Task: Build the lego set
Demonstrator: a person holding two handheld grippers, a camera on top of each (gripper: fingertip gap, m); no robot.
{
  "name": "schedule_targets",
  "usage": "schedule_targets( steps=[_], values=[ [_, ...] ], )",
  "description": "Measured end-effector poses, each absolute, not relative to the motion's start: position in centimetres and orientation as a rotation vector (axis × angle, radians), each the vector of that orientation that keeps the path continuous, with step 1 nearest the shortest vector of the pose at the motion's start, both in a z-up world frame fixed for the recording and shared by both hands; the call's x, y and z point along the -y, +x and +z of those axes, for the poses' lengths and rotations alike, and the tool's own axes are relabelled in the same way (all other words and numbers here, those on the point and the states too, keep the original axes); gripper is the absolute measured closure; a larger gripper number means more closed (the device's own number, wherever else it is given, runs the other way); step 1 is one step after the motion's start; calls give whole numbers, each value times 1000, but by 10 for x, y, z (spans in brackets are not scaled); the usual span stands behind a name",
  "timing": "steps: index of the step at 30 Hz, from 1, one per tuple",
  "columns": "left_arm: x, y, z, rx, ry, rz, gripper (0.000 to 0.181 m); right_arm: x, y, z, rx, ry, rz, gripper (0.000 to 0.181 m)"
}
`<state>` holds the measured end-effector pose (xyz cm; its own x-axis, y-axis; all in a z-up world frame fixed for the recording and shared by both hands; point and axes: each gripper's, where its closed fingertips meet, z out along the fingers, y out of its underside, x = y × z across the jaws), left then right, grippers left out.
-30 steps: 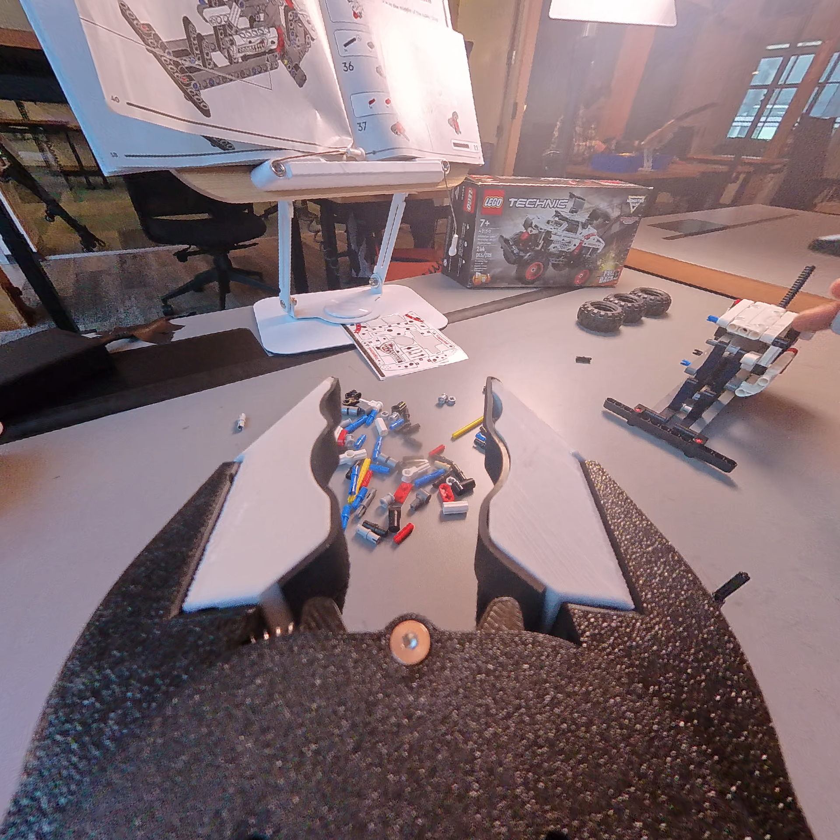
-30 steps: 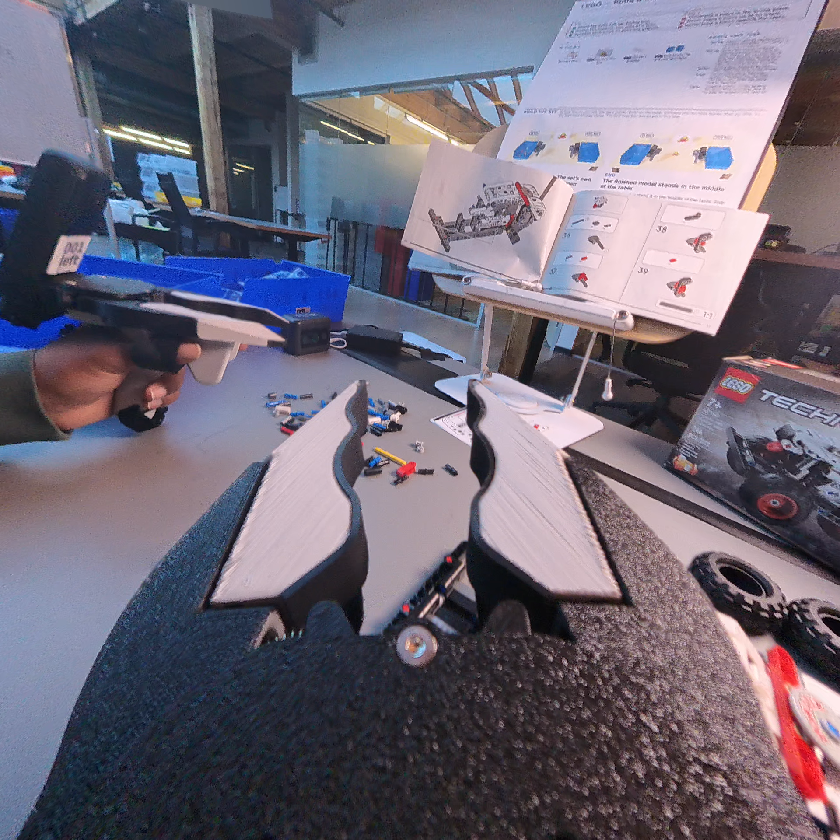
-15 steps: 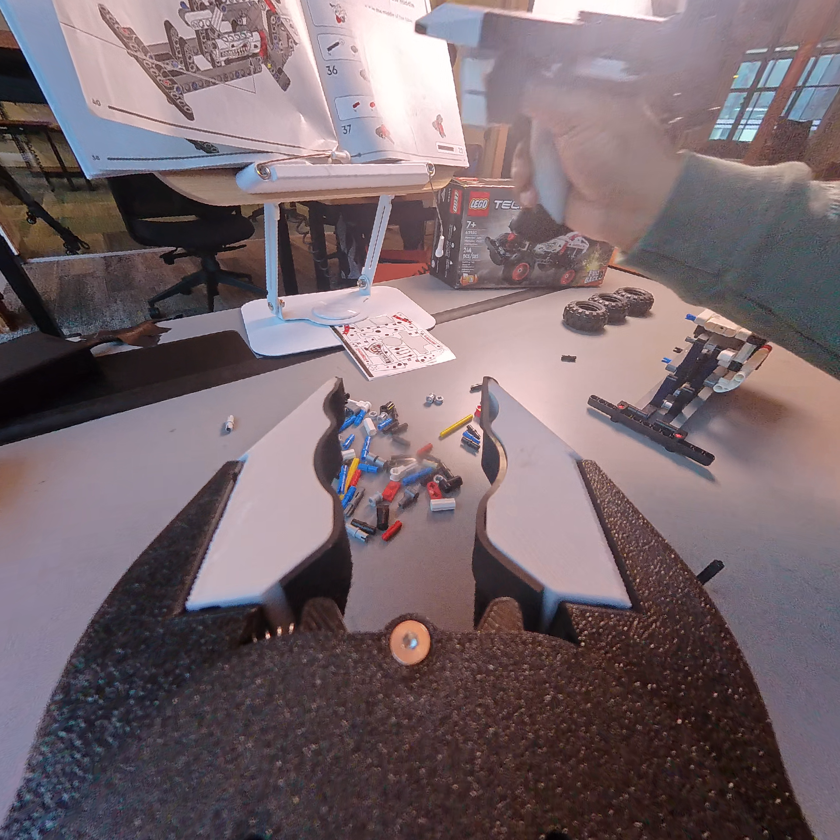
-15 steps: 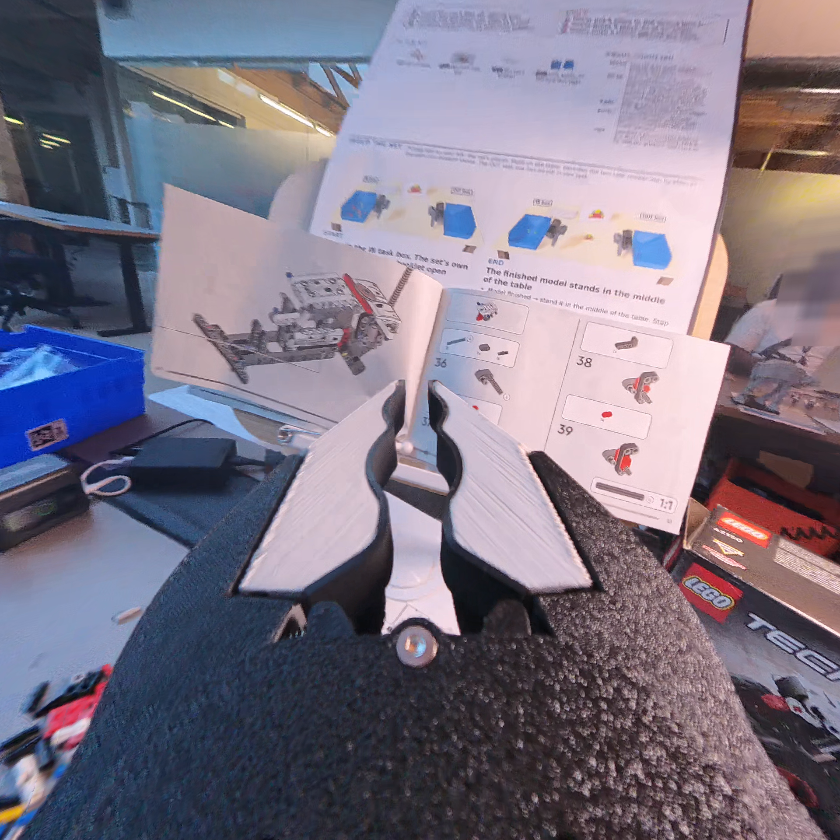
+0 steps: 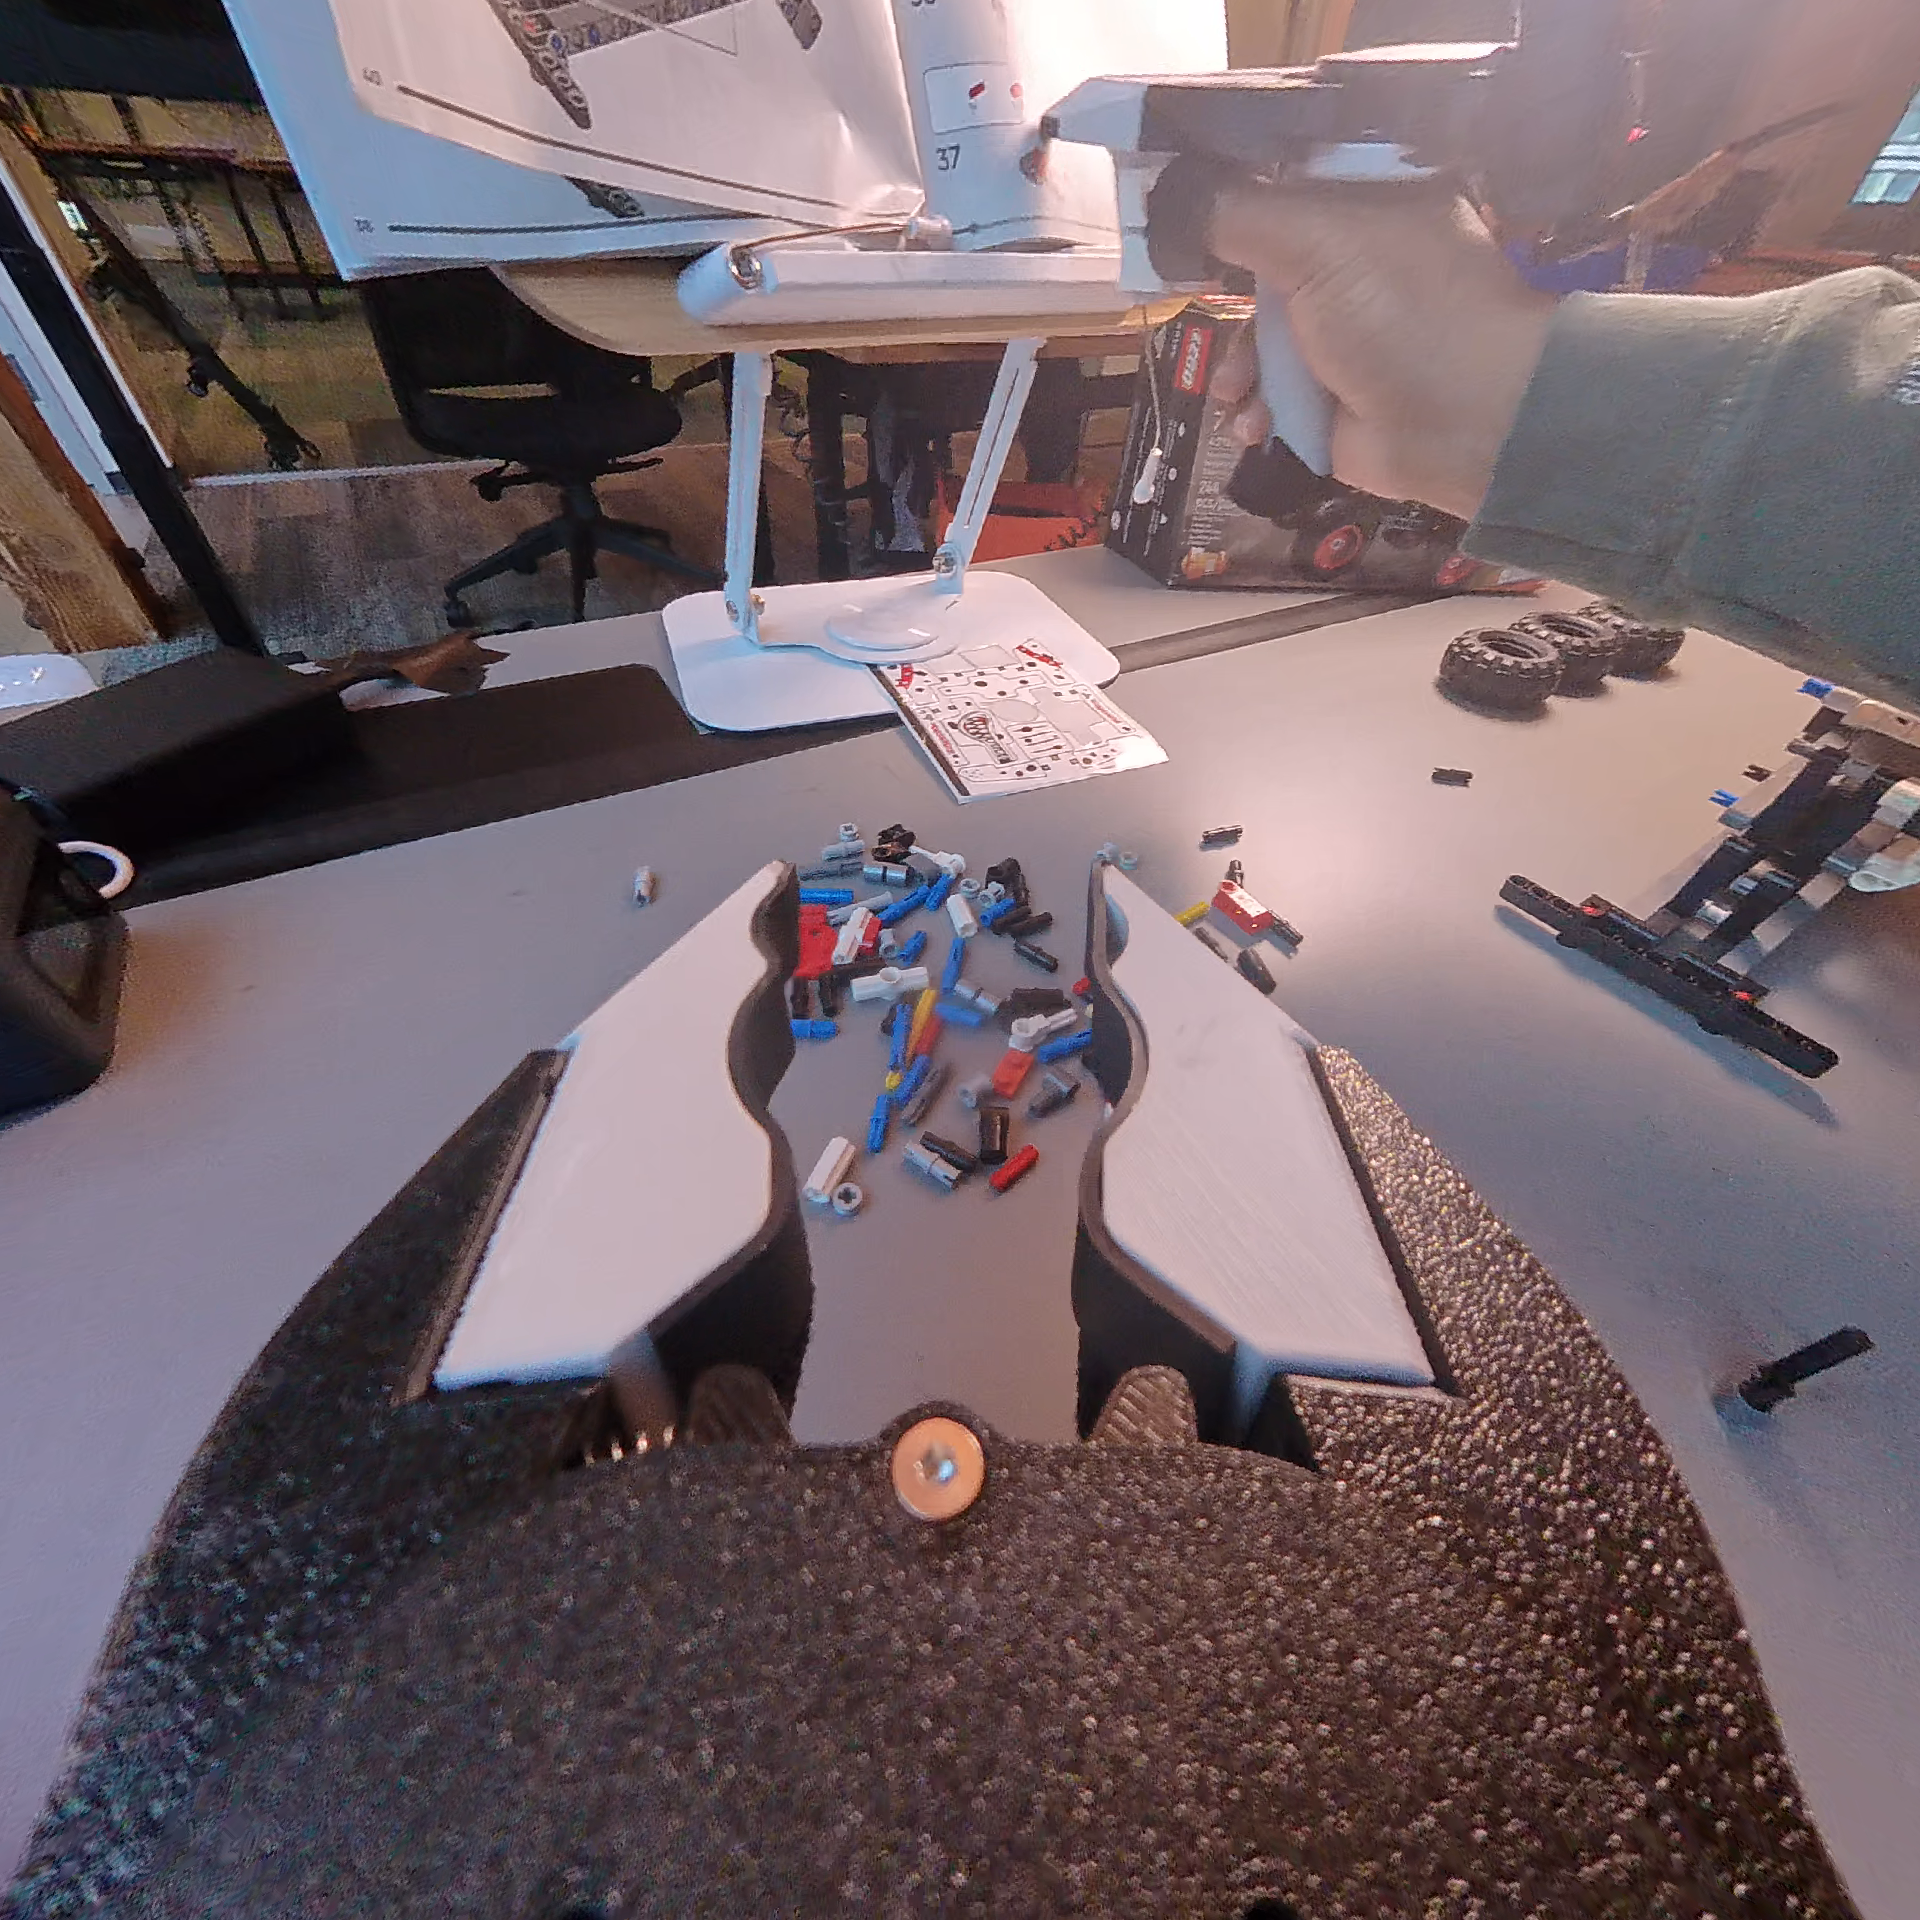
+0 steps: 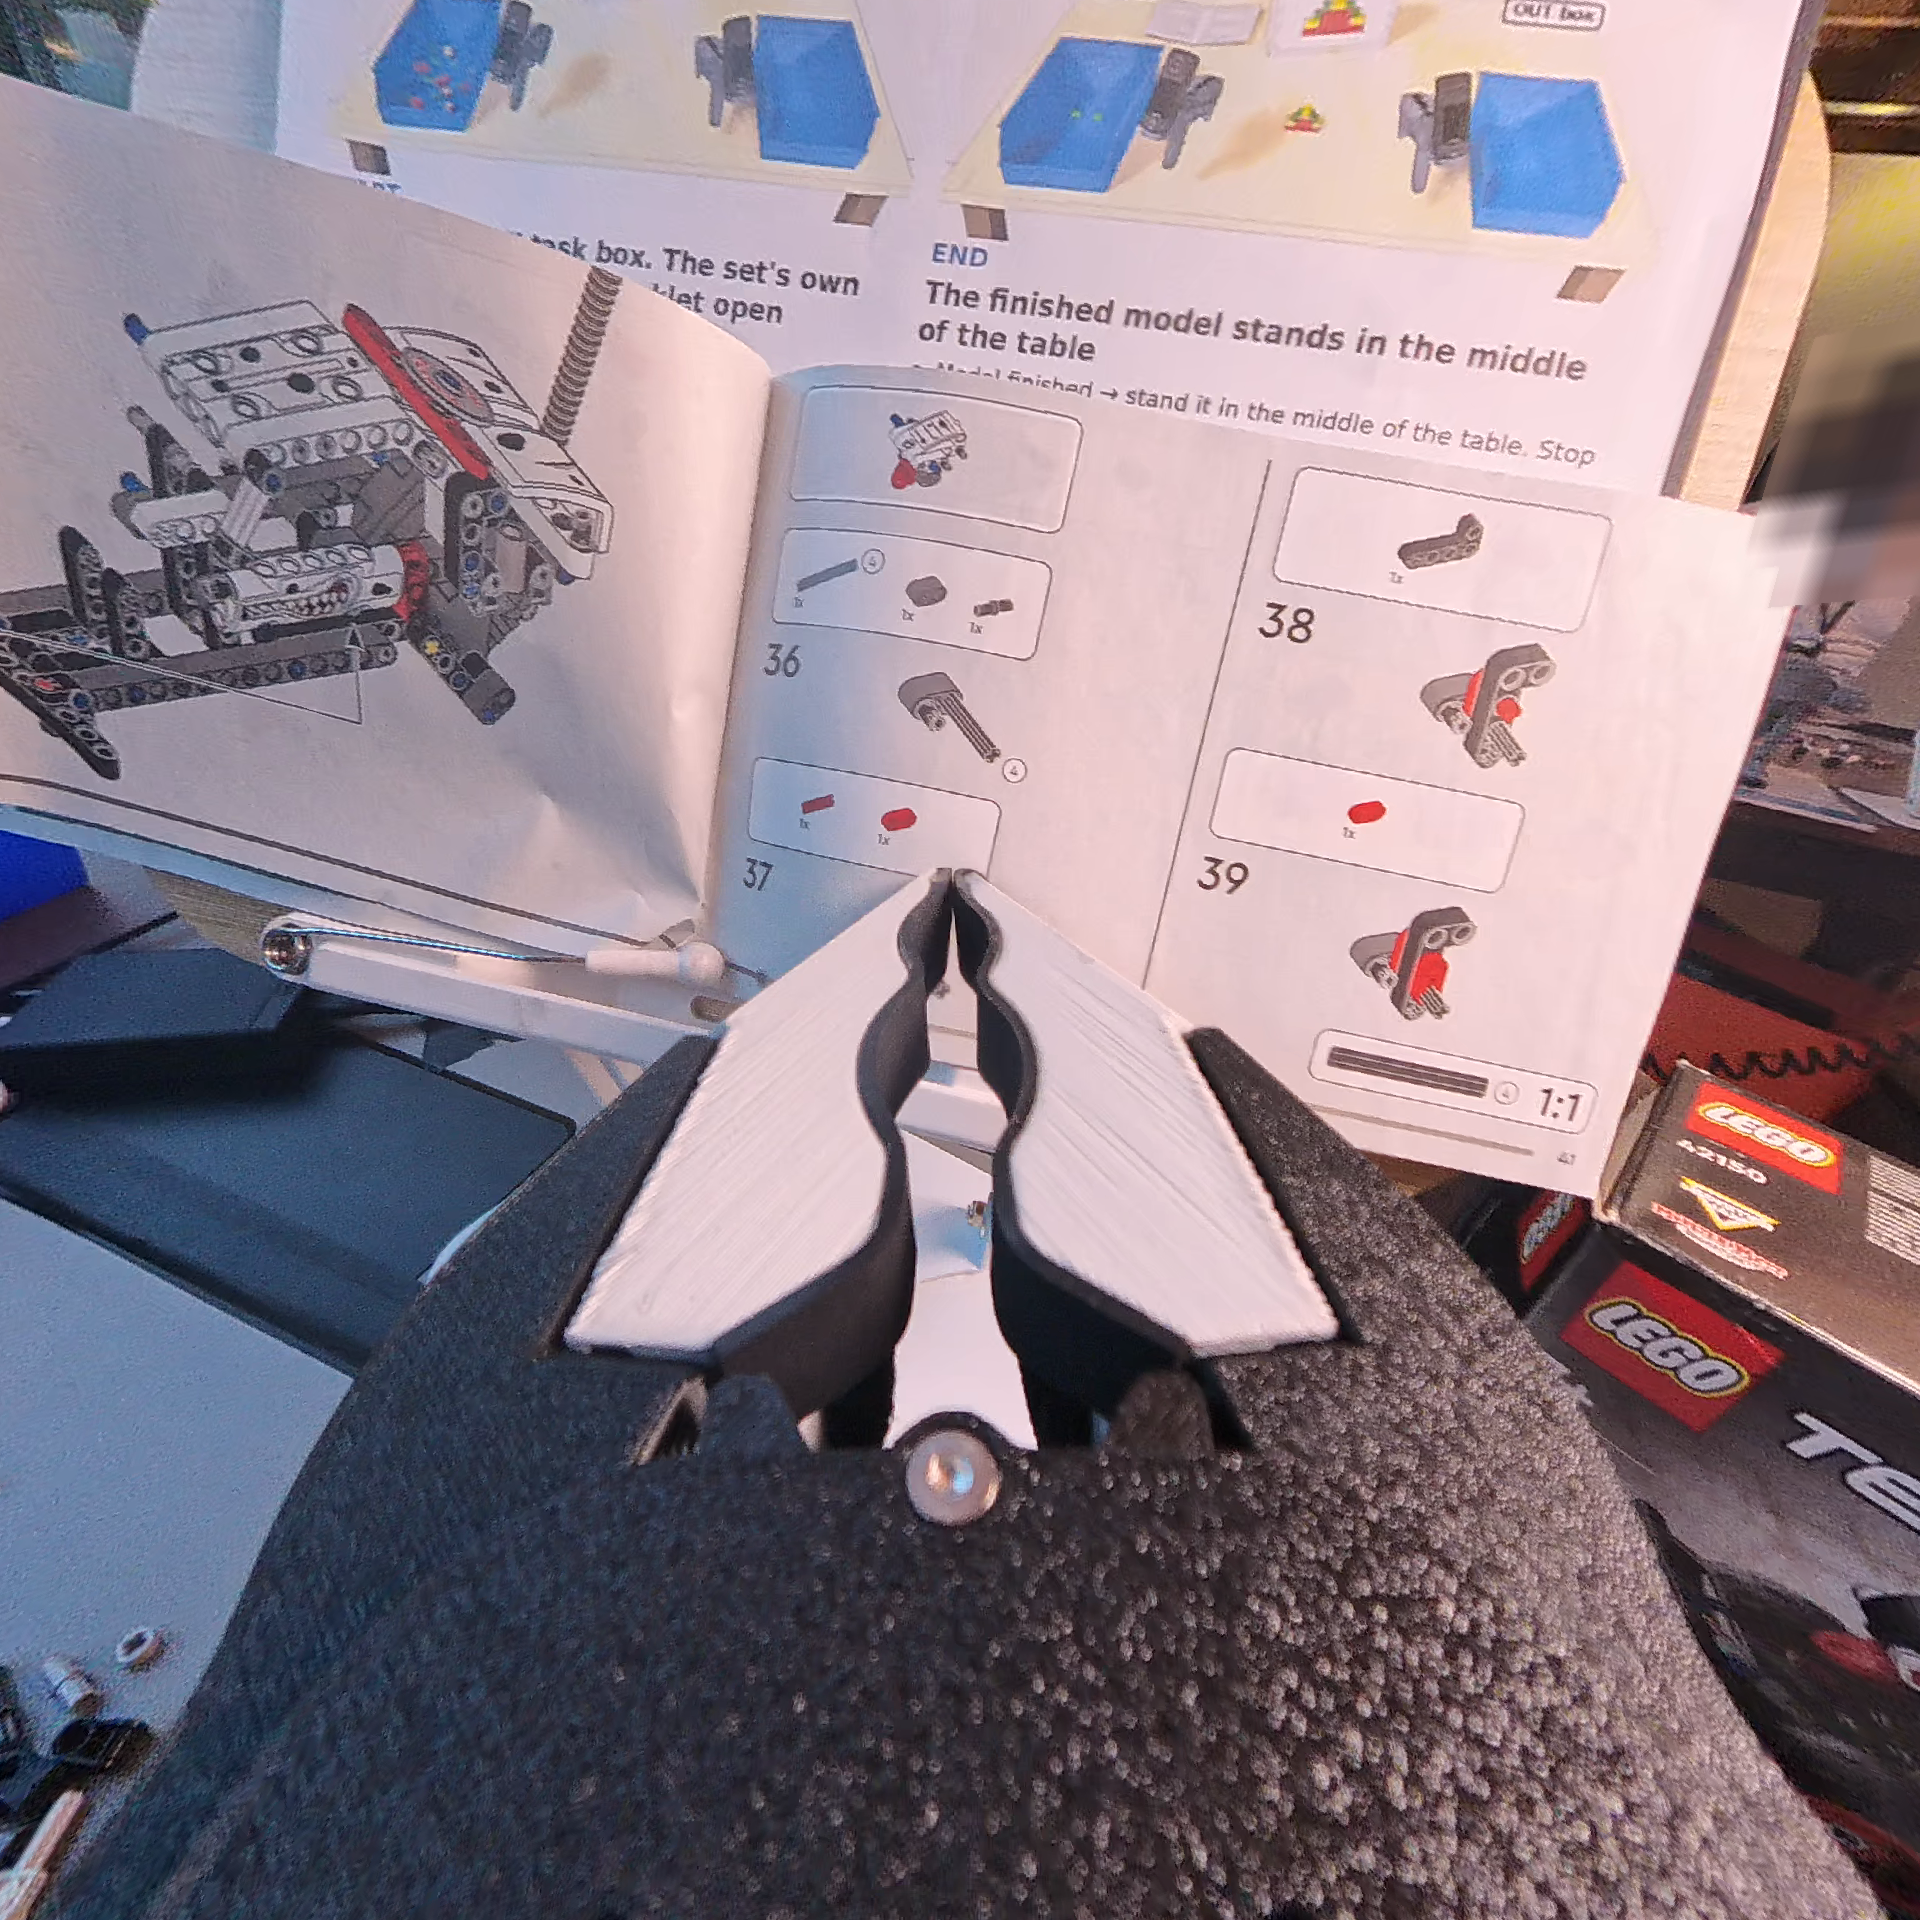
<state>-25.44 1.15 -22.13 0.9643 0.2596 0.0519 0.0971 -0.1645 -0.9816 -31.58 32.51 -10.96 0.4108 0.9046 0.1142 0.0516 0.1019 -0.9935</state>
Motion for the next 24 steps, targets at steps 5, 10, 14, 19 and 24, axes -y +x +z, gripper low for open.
schedule_targets(
  steps=[5, 10, 14, 19, 24],
  values=[
    [-7, -279, -231, 314, -1790, 271, 131, -316, -300, -104, 967, -1317, 794, 181],
    [-5, -301, -241, 385, -1841, 316, 140, -247, -250, -84, 1048, -1244, 955, 179],
    [-13, -317, -246, 401, -1906, 350, 143, -176, -184, -94, 1185, -1212, 1100, 175],
    [-42, -332, -264, 292, -2056, 349, 156, -100, -97, -146, 1423, -1118, 1134, 173],
    [-73, -346, -283, 230, -2170, 278, 158, -81, -44, -202, 1631, -1004, 976, 173]
  ],
)
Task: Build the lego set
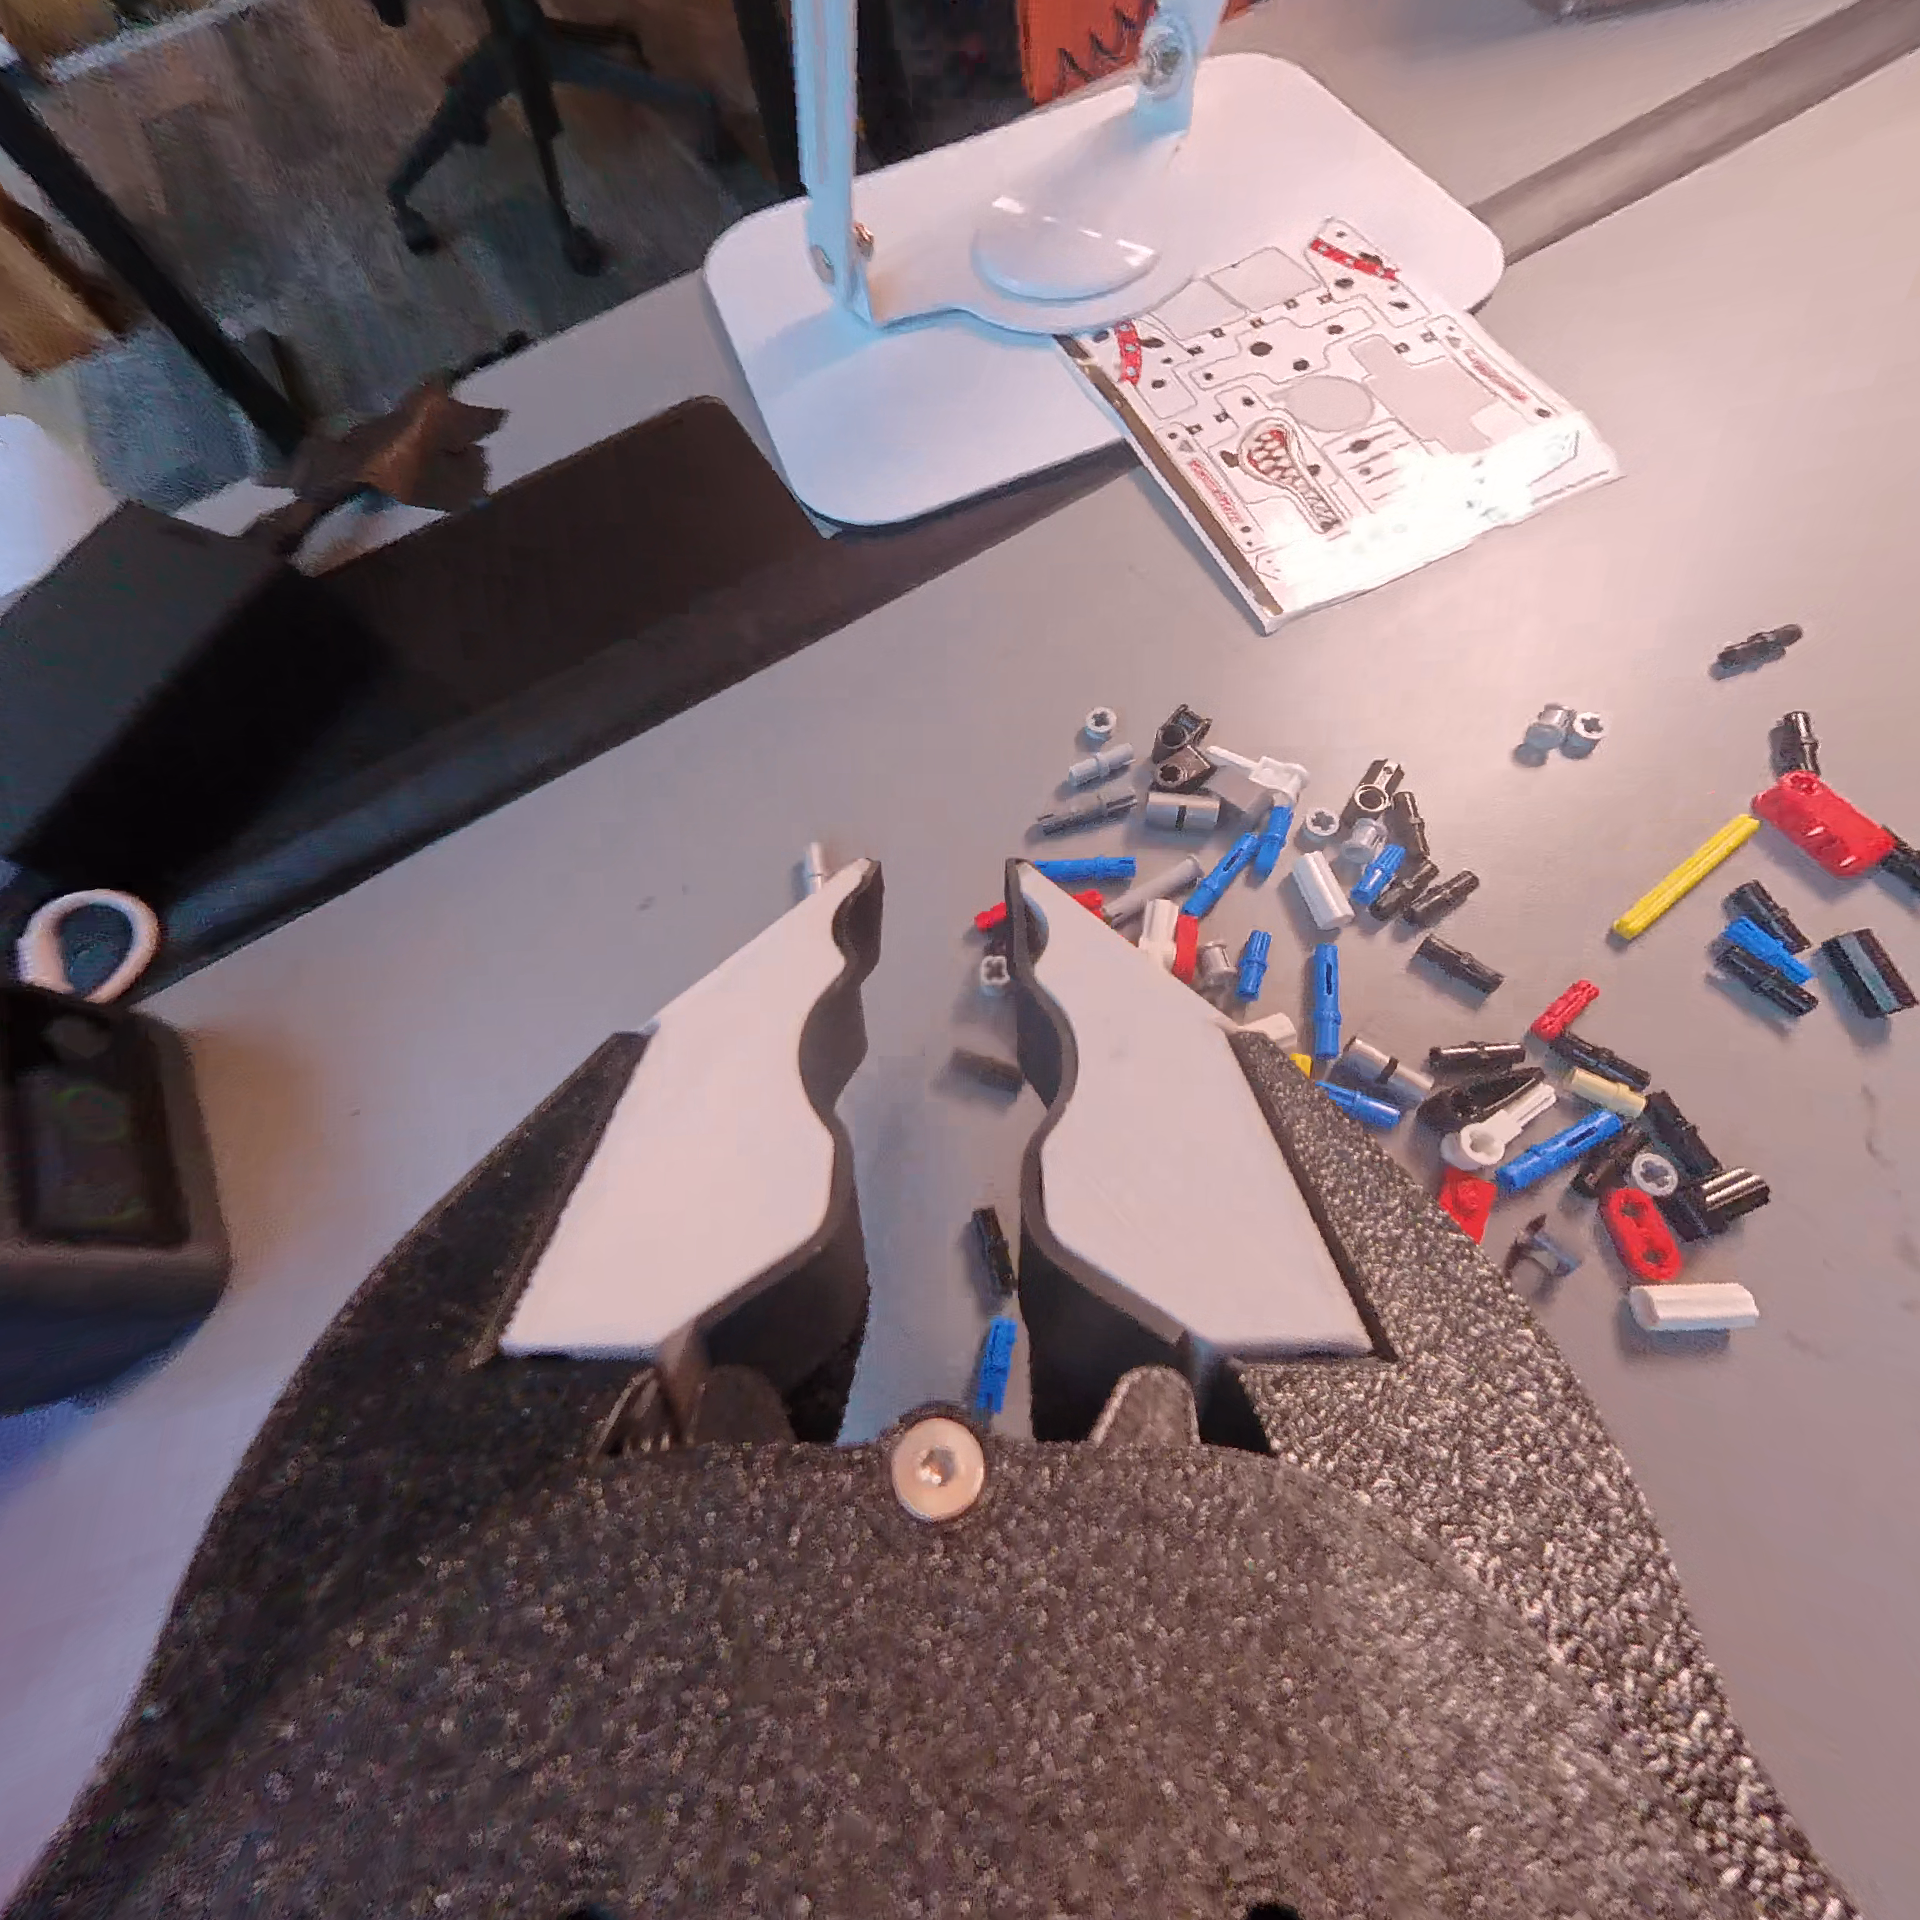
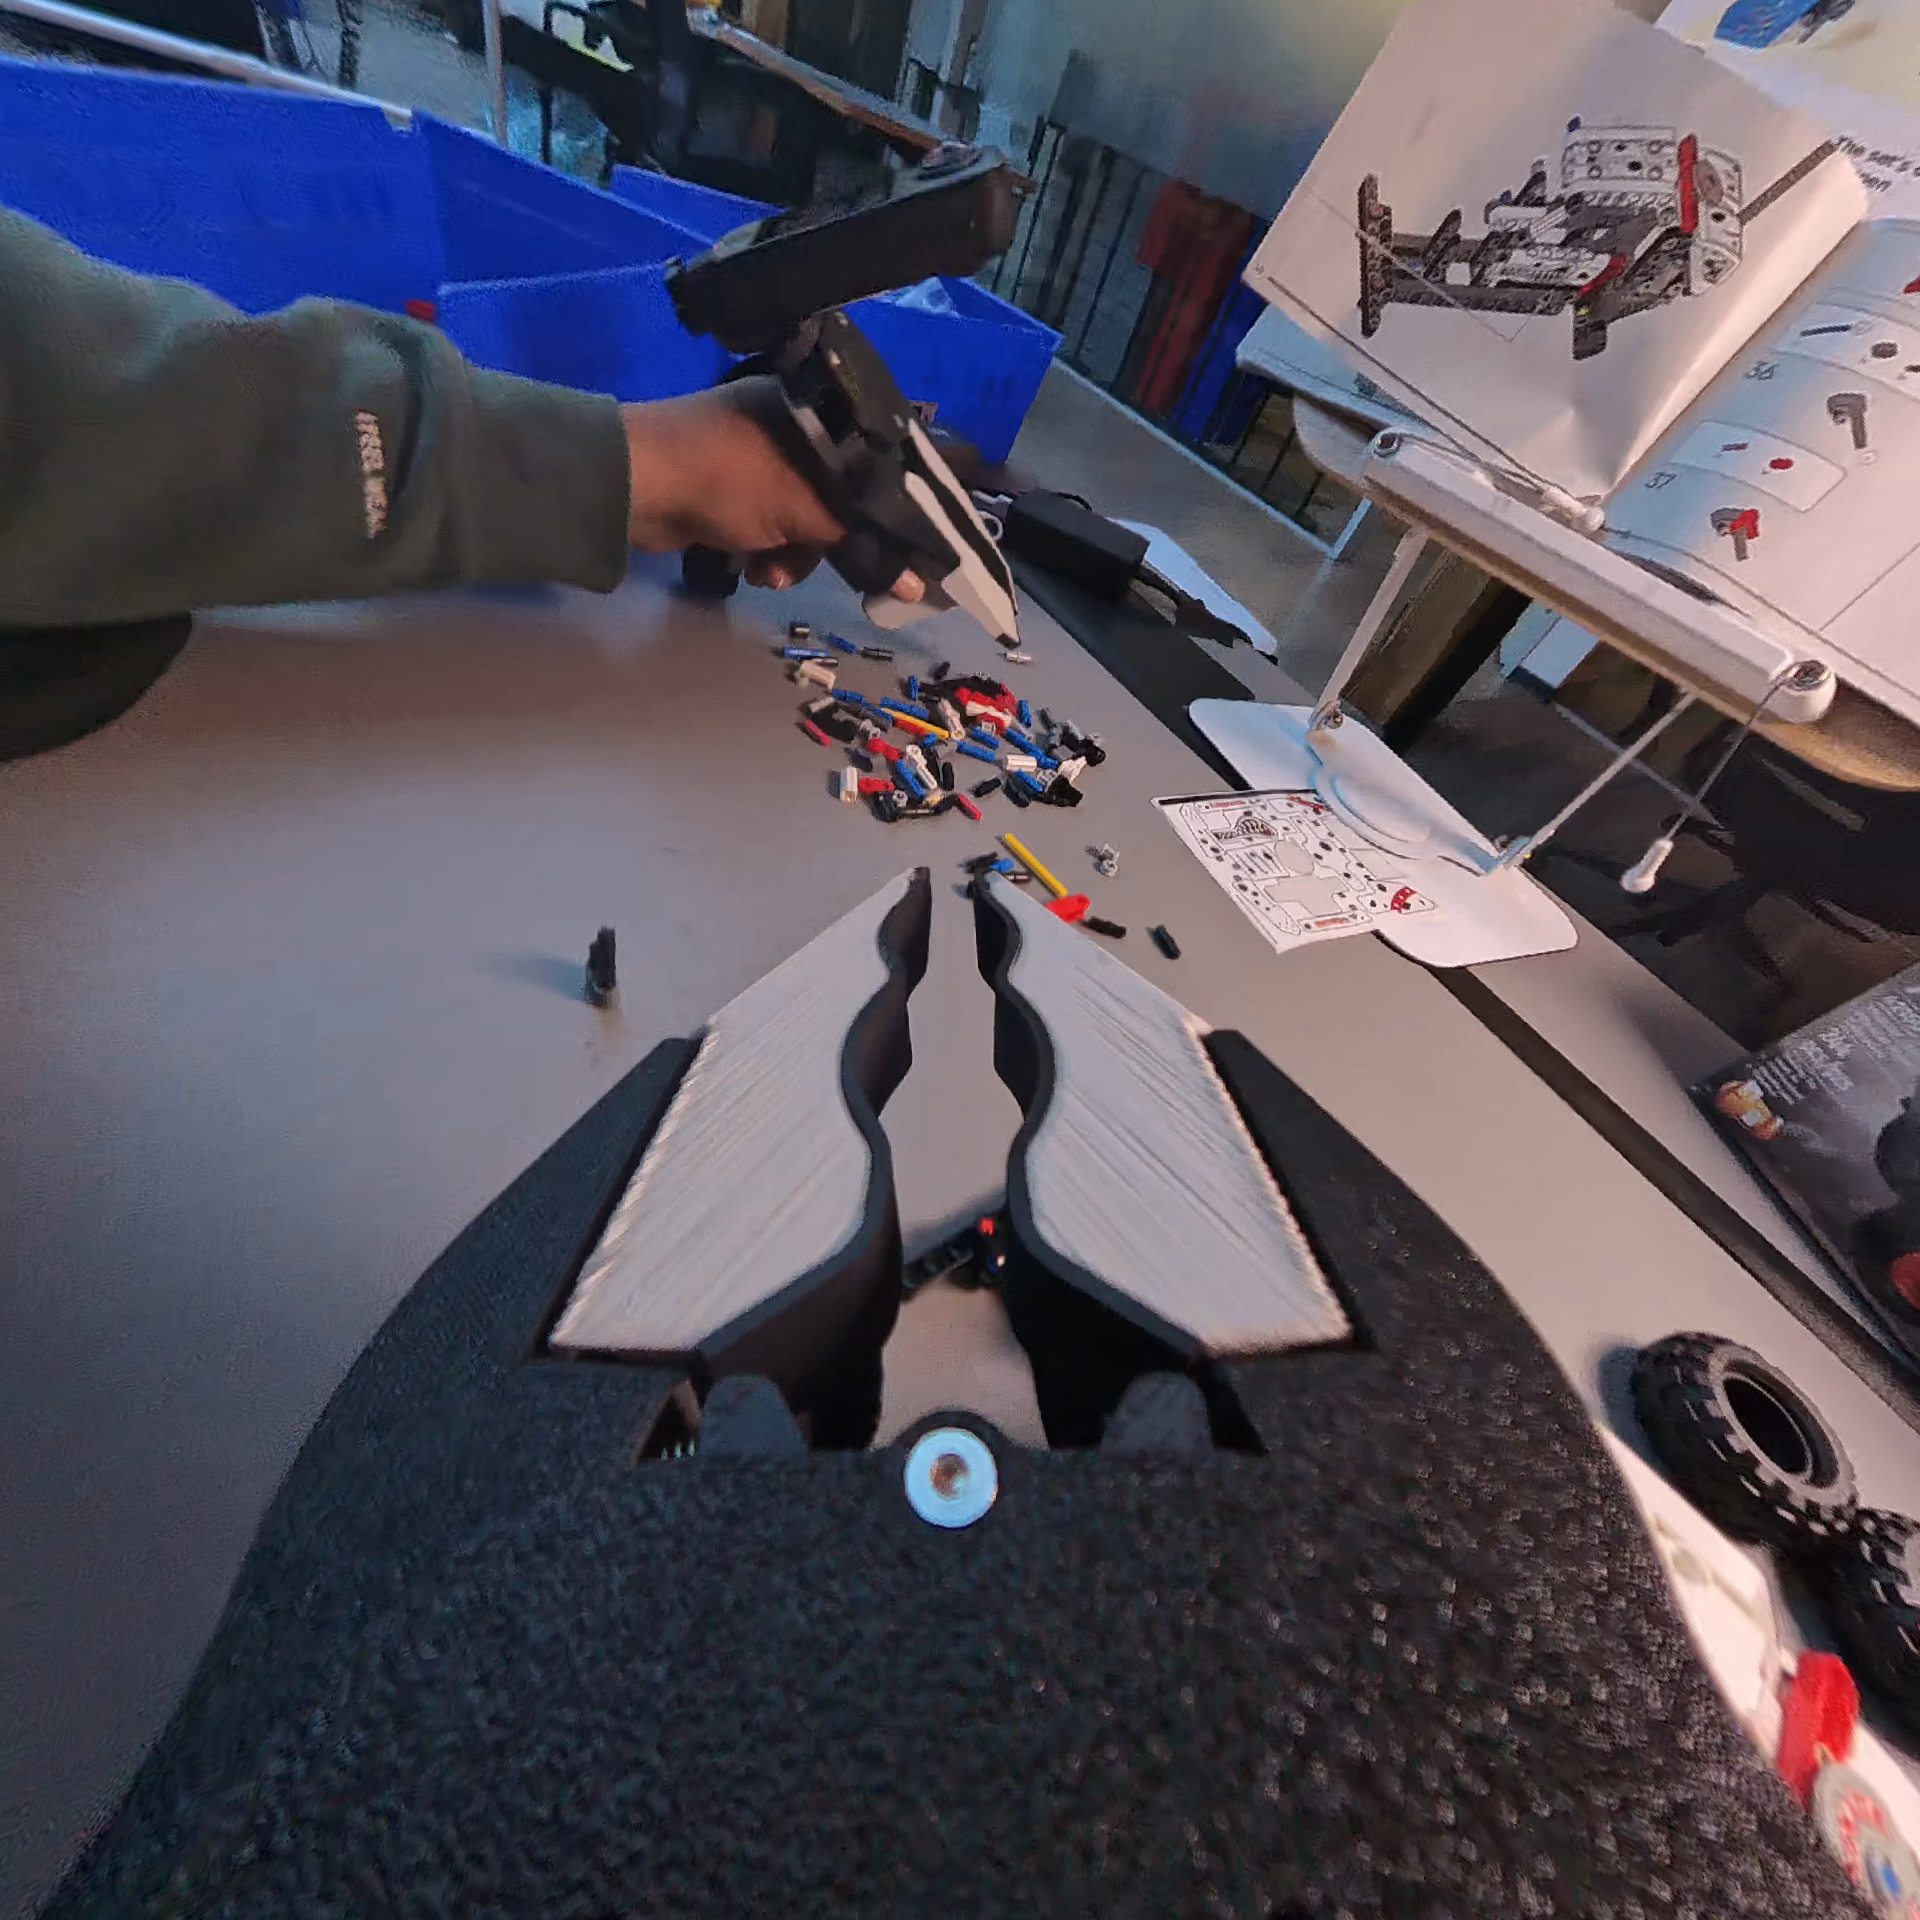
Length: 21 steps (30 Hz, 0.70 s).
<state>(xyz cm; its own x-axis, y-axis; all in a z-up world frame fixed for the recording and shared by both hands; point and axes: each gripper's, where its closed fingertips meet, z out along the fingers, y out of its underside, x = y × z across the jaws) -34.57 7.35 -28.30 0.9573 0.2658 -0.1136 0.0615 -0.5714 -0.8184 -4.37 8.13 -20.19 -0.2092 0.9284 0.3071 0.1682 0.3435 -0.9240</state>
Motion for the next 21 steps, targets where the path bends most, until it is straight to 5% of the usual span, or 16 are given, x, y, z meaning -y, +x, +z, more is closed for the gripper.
schedule_targets(
  steps=[21],
  values=[
    [-85, -346, -315, 89, -2332, 119, 168, -83, -32, -238, 1695, -1019, 996, 174]
  ],
)
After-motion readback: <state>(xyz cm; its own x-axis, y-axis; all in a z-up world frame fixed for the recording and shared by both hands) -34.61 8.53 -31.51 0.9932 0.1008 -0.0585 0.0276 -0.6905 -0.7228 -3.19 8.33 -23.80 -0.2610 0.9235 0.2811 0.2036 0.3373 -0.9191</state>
